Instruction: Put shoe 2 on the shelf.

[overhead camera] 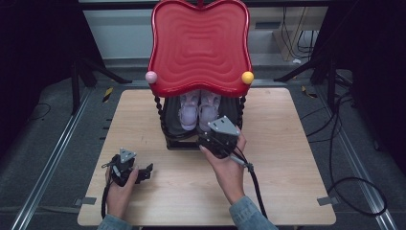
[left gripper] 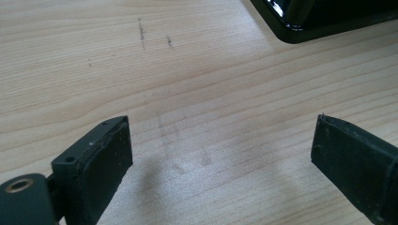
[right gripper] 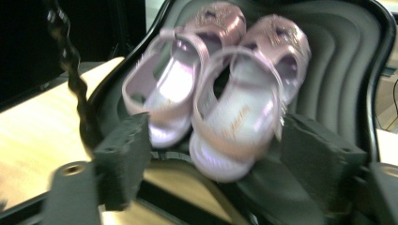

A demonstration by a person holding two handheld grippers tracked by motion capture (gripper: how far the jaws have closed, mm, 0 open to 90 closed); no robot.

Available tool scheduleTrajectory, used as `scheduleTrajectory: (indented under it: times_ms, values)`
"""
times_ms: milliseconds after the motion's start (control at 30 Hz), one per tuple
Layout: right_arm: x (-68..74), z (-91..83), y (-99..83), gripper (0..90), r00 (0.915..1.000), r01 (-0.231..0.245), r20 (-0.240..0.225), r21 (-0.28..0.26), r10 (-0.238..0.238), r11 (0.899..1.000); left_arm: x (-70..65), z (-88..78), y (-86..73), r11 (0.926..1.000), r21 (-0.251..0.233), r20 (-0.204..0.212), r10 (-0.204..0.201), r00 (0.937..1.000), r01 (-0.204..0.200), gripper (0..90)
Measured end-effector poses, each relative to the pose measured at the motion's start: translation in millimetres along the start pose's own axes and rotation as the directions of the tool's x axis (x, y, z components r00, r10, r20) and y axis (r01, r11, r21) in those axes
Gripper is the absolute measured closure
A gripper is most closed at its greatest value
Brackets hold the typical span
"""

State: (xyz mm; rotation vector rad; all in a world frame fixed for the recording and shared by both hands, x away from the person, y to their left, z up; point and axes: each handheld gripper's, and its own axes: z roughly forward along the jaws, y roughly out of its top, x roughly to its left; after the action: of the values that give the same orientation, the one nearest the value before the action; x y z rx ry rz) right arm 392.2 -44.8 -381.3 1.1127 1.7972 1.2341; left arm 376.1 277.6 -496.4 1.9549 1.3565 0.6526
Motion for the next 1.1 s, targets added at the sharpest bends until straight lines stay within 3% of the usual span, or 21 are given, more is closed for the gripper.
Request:
scheduleTrajectory:
  times_ms: [67, 100, 233, 433, 533, 633, 667, 733, 867, 900, 933, 967, 1067, 1100]
  values:
    - [-2.0, -4.3, -4.0, 21.5, 1.0, 0.005, -0.002, 0.007, -0.005, 1.0, 0.3, 0.3, -0.1, 1.0, 0.0, -0.002, 0.0, 1.0, 0.0, 4.8]
    - [-6.8, -12.9, -14.2, 18.1, 0.9997, 0.022, -0.01, 0.023, -0.022, 0.999, 0.6, 1.1, -0.7, 1.0, 0.002, -0.004, 0.002, 1.0, -0.002, 4.7]
    - [-17.0, -22.6, -34.3, 14.1, 0.9996, 0.009, -0.028, 0.071, -0.007, 0.997, 1.2, 3.4, -1.7, 1.0, 0.008, -0.005, 0.003, 1.0, -0.003, 4.2]
    - [-31.4, -30.4, -59.3, 11.9, 0.9998, 0.004, -0.017, 0.111, -0.002, 0.994, 1.5, 5.7, -2.8, 0.9998, 0.02, -0.006, 0.004, 1.0, -0.004, 3.6]
    - [-51.3, -33.1, -82.4, 9.9, 0.9999, 0.013, -0.01, 0.183, -0.012, 0.983, 2.1, 8.0, -3.7, 0.9995, 0.032, -0.003, 0.003, 1.0, -0.003, 3.3]
    - [-69.6, -34.5, -98.9, 8.7, 1.0, -0.006, -0.002, 0.222, 0.007, 0.975, 3.0, 10.9, -4.7, 0.9991, 0.043, -0.007, 0.004, 1.0, -0.003, 3.3]
    - [-69.6, -34.5, -98.9, 8.7, 1.0, -0.006, -0.002, 0.222, 0.007, 0.975, 3.0, 10.9, -4.7, 0.9991, 0.043, -0.007, 0.004, 1.0, -0.003, 3.3]
    - [-91.6, -34.4, -116.1, 8.3, 0.9994, -0.03, 0.023, 0.263, 0.025, 0.964, 3.2, 13.2, -5.4, 0.9987, 0.052, -0.01, 0.003, 0.9999, -0.003, 2.9]
    - [-107.8, -32.5, -128.0, 8.2, 0.9979, -0.058, 0.046, 0.289, 0.046, 0.956, 4.2, 13.7, -5.7, 0.9985, 0.054, -0.005, -0.004, 1.0, 0.004, 2.2]
    - [-118.7, -29.6, -136.1, 8.1, 0.9962, -0.079, 0.061, 0.316, 0.063, 0.945, 4.8, 14.1, -5.6, 0.9984, 0.056, -0.001, -0.009, 1.0, 0.009, 2.0]
    - [-118.7, -29.6, -136.1, 8.1, 0.9962, -0.079, 0.061, 0.316, 0.063, 0.945, 4.8, 14.1, -5.6, 0.9984, 0.056, -0.001, -0.009, 1.0, 0.009, 1.7]
    - [-126.7, -26.9, -143.3, 9.1, 0.9934, -0.09, 0.098, 0.348, 0.06, 0.933, 5.1, 14.3, -5.5, 0.9983, 0.057, 0.001, -0.008, 1.0, 0.008, 1.6]
    - [-131.3, -25.2, -148.1, 8.6, 0.9922, -0.098, 0.107, 0.362, 0.063, 0.927, 5.0, 14.4, -5.4, 0.9982, 0.059, 0.0, -0.005, 1.0, 0.005, 1.2]
    - [-135.0, -22.4, -154.2, 8.6, 0.9895, -0.116, 0.125, 0.387, 0.072, 0.915, 4.9, 14.6, -5.3, 0.9981, 0.062, 0.002, -0.004, 1.0, 0.004, 0.8]
